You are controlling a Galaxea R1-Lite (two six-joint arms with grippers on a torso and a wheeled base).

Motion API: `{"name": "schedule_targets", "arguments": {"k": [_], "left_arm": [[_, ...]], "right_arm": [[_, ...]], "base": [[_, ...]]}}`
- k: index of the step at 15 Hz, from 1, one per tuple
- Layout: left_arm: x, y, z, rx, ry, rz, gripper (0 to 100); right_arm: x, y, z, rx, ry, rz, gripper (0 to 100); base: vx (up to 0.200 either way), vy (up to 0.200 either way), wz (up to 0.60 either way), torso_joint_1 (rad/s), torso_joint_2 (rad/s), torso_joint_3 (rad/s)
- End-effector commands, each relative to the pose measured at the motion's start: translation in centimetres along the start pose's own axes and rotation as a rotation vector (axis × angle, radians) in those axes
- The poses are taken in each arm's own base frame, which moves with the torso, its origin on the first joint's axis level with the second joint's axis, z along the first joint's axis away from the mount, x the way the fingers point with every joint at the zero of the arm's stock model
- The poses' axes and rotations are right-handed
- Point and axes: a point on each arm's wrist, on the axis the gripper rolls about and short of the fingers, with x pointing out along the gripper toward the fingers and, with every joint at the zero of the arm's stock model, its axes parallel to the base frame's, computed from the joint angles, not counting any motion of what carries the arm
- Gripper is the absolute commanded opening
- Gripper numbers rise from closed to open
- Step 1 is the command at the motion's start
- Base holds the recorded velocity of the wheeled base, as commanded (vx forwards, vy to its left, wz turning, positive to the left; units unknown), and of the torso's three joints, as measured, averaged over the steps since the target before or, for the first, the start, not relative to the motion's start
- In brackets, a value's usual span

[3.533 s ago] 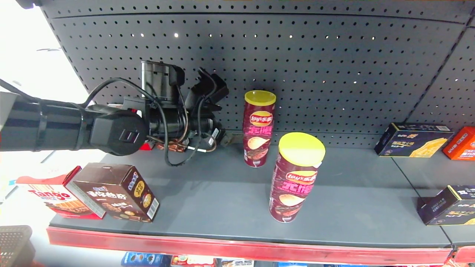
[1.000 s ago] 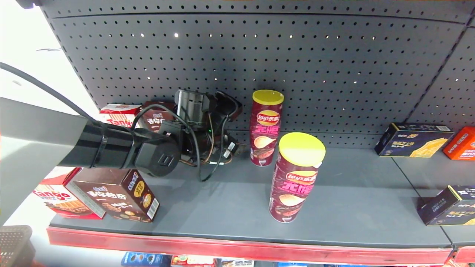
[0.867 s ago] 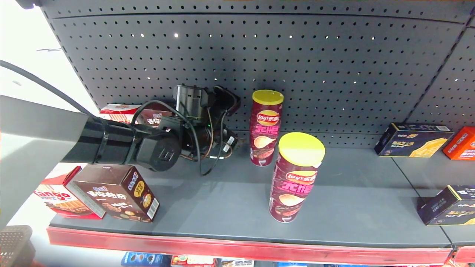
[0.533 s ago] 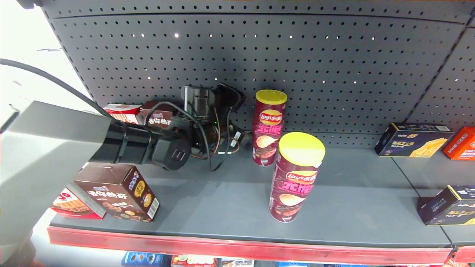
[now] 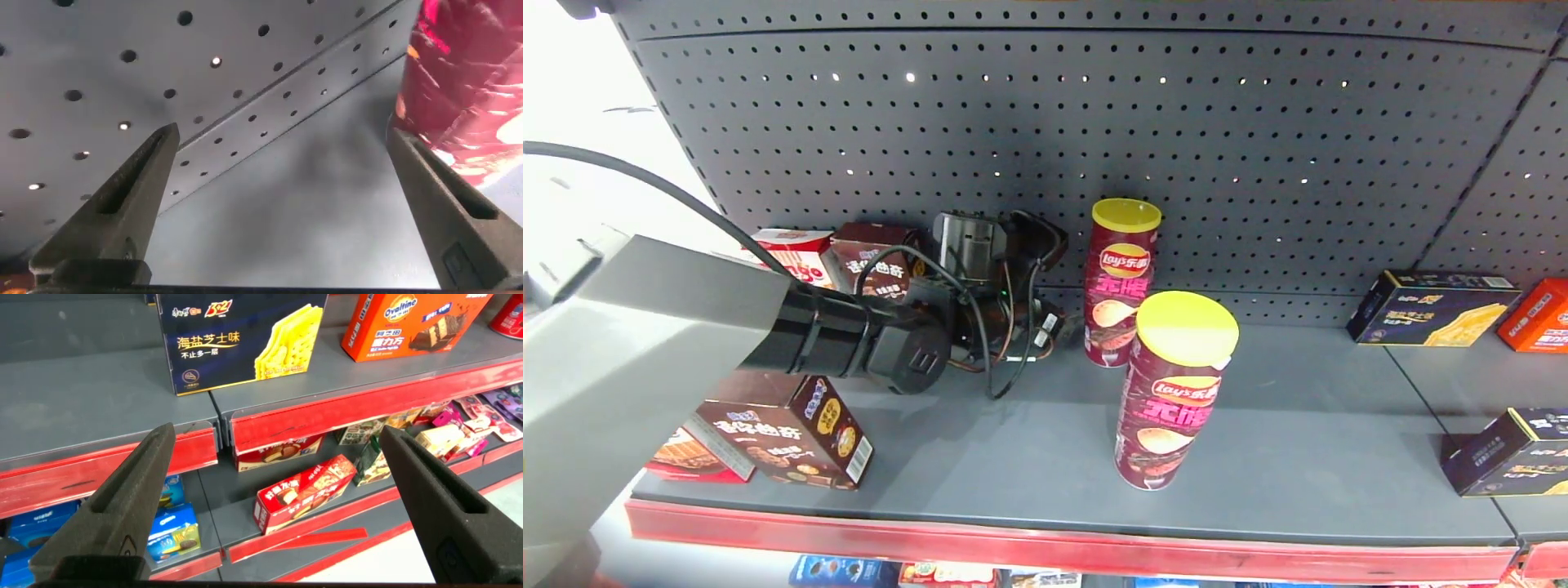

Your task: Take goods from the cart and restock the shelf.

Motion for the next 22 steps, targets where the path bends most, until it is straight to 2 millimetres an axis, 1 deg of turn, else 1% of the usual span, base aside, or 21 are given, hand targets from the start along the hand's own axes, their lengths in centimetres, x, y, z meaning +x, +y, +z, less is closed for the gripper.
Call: {"name": "schedule_targets", "arguments": {"k": [1,2,3,4,5,6,7,8,9,10,12,13,14,15,17,18,19,20,21,22], "left_arm": [[-1.5,0.7,1.5,0.0,-0.041,0.013,100],[-2.1,0.9,2.1,0.0,-0.053,0.017,100],[-3.9,1.5,3.5,-0.005,-0.096,0.028,100],[-4.9,1.6,4.3,-0.012,-0.123,0.033,100],[-4.9,1.7,4.4,-0.014,-0.124,0.034,100],[-7.2,1.9,5.2,-0.044,-0.169,0.048,100],[-8.3,1.6,5.6,-0.077,-0.203,0.047,100],[-10.3,0.7,6.1,-0.151,-0.262,0.041,100],[-12.7,-0.4,6.7,-0.218,-0.324,0.033,100],[-14.2,-0.8,6.7,-0.24,-0.348,0.026,100],[-19.3,-0.4,5.9,-0.249,-0.397,0.013,100],[-21.8,-0.7,5.6,-0.25,-0.423,-0.016,100],[-22.9,-0.9,5.3,-0.25,-0.431,-0.032,100],[-25.9,-1.3,3.8,-0.246,-0.441,-0.072,100],[-29.6,-1.1,2.1,-0.248,-0.477,-0.111,100],[-32.6,0.0,0.5,-0.255,-0.525,-0.085,100],[-34.2,1.2,-1.1,-0.235,-0.542,-0.009,100],[-35.1,1.7,-2.1,-0.212,-0.548,0.039,100],[-36.6,2.6,-4.7,-0.168,-0.537,0.163,100],[-37.7,2.5,-7.1,-0.15,-0.524,0.216,100]], "right_arm": [[0.0,0.0,0.0,-0.001,0.001,0.0,100],[0.0,0.0,0.0,-0.001,0.001,0.0,100],[0.0,0.0,0.0,-0.001,0.001,0.0,100],[0.0,0.0,0.0,-0.001,0.001,0.0,100],[0.0,0.0,0.0,-0.001,0.001,0.0,100],[0.0,0.0,0.0,-0.001,0.001,0.0,100],[0.0,0.0,0.0,-0.001,0.001,0.0,100],[0.0,0.0,0.0,-0.001,0.001,0.0,100],[0.0,0.0,0.0,-0.001,0.001,0.0,100],[0.0,0.0,0.0,-0.001,0.001,0.0,100],[0.0,0.0,0.0,-0.001,0.001,0.0,100],[0.0,0.0,0.0,-0.001,0.001,0.0,100],[0.0,0.0,0.0,-0.001,0.001,0.0,100],[0.0,0.0,0.0,-0.001,0.001,0.0,100],[0.0,0.0,0.0,-0.001,0.001,0.0,100],[0.0,0.0,0.0,-0.001,0.001,0.0,100],[0.0,0.0,0.0,-0.001,0.001,0.0,100],[0.0,0.0,0.0,-0.001,0.001,0.0,100],[0.0,0.0,0.0,-0.001,0.001,0.0,100],[0.0,0.0,0.0,-0.001,0.001,0.0,100]], "base": [[0.0,0.0,0.0,0.0,0.0,0.0],[0.0,0.0,0.0,0.0,0.0,0.0],[0.0,0.0,0.0,0.0,0.0,0.0],[0.0,0.0,0.0,0.0,0.0,0.0],[0.0,0.0,0.0,0.0,0.0,0.0],[0.0,0.0,0.0,0.0,0.0,0.0],[0.0,0.0,0.0,0.0,0.0,0.0],[0.0,0.0,0.0,0.0,0.0,0.0],[0.0,0.0,0.0,0.0,0.0,0.0],[0.0,0.0,0.0,0.0,0.0,0.0],[0.0,0.0,0.0,0.0,0.0,0.0],[0.0,0.0,0.0,0.0,0.0,0.0],[0.0,0.0,0.0,0.0,0.0,0.0],[0.0,0.0,0.0,0.0,0.0,0.0],[0.0,0.0,0.0,0.0,0.0,0.0],[0.0,0.0,0.0,0.0,0.0,0.0],[0.0,0.0,0.0,0.0,0.0,0.0],[0.0,0.0,0.0,0.0,0.0,0.0],[0.0,0.0,0.0,0.0,0.0,0.0],[0.0,0.0,0.0,0.0,0.0,0.0]]}}
